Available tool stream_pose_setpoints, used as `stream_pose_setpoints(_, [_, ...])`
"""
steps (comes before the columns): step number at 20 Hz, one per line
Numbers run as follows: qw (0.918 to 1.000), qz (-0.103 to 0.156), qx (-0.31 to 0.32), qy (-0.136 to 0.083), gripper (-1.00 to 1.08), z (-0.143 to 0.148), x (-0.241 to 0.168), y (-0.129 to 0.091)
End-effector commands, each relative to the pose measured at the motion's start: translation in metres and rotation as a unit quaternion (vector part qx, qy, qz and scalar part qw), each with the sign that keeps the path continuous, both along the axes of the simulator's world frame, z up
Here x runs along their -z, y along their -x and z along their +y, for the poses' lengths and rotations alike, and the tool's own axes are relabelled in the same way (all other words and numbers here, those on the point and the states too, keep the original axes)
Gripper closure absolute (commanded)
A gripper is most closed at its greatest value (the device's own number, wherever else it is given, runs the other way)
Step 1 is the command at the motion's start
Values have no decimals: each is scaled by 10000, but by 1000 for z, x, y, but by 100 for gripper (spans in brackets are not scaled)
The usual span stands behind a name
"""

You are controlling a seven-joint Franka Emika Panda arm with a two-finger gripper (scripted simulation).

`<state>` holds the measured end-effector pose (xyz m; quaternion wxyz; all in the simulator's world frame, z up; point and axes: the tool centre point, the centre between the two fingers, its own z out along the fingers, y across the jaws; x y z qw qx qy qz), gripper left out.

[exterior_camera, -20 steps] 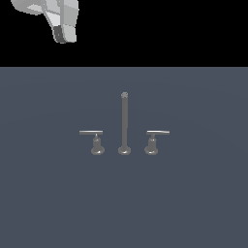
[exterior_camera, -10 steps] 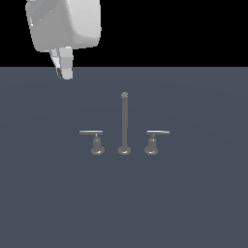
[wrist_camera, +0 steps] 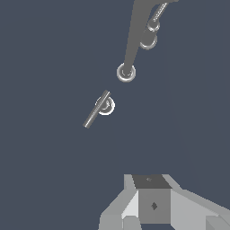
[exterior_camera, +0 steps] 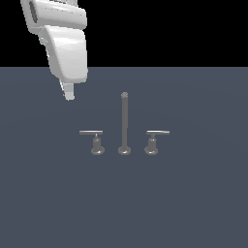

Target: Turn on the faucet by rotating a designated handle.

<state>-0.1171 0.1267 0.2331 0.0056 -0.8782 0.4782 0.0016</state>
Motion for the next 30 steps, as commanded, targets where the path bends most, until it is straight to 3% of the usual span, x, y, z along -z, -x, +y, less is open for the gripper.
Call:
stream_pose_setpoints(1, [9997, -1, 226, -5, 108, 3, 11, -9])
stream_pose_setpoints(14, [9912, 9, 1323, 10, 108, 9, 67, -53])
stream_pose_setpoints(30, [9655, 22, 2603, 57, 108, 1, 133, -107])
